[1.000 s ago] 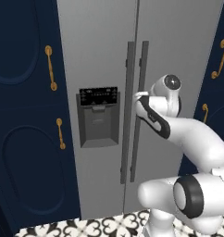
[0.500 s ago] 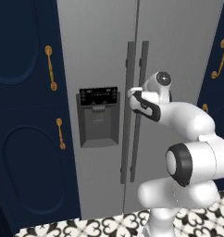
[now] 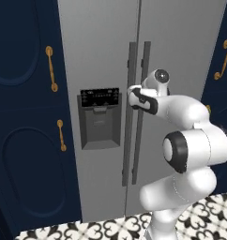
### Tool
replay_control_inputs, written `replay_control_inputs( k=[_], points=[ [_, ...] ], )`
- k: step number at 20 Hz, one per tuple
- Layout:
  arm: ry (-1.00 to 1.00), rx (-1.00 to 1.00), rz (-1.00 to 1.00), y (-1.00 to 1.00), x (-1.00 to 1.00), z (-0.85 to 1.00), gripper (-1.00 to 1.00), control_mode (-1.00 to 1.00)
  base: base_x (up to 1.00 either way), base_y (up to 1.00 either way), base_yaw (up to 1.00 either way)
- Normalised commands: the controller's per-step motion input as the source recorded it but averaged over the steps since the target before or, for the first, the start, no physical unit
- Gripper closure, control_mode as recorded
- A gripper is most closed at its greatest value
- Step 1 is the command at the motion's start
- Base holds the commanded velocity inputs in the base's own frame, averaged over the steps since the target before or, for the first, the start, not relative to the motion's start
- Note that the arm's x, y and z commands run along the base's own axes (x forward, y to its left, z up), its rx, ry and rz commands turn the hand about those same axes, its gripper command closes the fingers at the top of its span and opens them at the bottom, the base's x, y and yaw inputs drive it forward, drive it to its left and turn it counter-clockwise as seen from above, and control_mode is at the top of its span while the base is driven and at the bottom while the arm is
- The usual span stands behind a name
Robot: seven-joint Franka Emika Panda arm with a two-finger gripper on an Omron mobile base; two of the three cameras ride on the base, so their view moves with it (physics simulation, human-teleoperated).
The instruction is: Take the strawberry from the fridge and place it on top of the pancake, located on the dining counter.
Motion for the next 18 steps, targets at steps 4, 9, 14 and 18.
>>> replay_control_inputs(
  k=[4, 9, 14, 18],
  points=[
    [-0.04, 0.0, 0.01, 0.0, 0.46, 0.0, 1.0, -1.0, 0.0, 0.0, 0.0],
    [0.0, 0.0, 0.0, 0.0, 0.12, 0.0, 1.0, -1.0, 0.0, 0.0, 0.0],
    [0.05, 0.02, 0.0, -0.22, -0.47, 0.0, 1.0, -1.0, 0.0, 0.0, 0.0],
    [0.0, 0.14, 0.0, -0.82, -0.97, 0.0, 1.0, -1.0, 0.0, 0.0, 0.0]
  ],
)
